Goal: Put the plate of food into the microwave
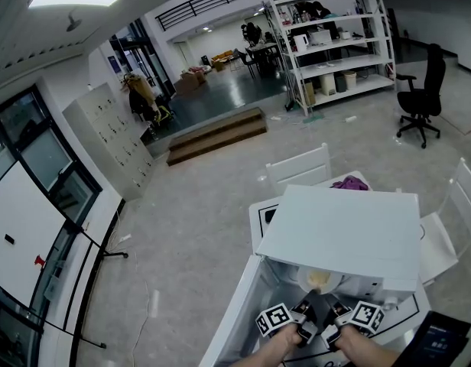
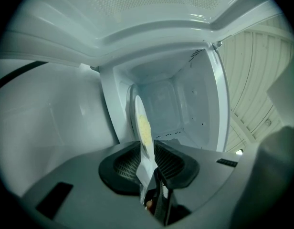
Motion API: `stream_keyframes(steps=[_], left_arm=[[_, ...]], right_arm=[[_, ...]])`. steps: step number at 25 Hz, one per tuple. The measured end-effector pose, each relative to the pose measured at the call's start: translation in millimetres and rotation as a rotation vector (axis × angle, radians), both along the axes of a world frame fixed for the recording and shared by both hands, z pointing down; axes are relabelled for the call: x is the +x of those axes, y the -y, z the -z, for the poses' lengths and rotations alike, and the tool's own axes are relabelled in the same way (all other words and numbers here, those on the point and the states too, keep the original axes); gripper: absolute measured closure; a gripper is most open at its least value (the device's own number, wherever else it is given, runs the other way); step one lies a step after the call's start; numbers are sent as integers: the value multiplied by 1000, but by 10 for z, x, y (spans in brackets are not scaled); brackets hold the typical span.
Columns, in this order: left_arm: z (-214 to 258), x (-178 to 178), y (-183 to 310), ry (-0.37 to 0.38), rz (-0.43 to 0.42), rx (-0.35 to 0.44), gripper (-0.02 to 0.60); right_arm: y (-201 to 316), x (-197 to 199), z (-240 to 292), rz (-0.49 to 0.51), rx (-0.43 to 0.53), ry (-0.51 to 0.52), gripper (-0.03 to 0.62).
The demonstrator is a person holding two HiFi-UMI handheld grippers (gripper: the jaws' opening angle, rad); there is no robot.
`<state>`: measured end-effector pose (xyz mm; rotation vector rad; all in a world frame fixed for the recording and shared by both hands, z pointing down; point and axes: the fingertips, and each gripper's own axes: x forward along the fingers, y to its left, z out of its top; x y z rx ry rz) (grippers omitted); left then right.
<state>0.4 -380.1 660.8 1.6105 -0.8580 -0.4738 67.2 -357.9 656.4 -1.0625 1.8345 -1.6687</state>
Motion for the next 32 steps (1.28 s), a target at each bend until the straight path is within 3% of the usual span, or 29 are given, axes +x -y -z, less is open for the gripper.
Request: stream_keyframes(steps=[8, 14, 16, 32], left_arm=[[-45, -151, -94, 3, 29, -27, 508], [-35, -111, -38, 6, 31, -31, 514], [-49, -105, -24, 9, 32, -41, 546], [-115, -24, 168, 4, 36, -84, 551]], right_arm=[[-31, -59, 7, 16, 2, -13, 582], [-15, -69, -7, 26, -1, -15, 582], [-13, -69, -6, 26, 2, -15, 582], [-20, -43, -12, 49, 11, -32, 582]])
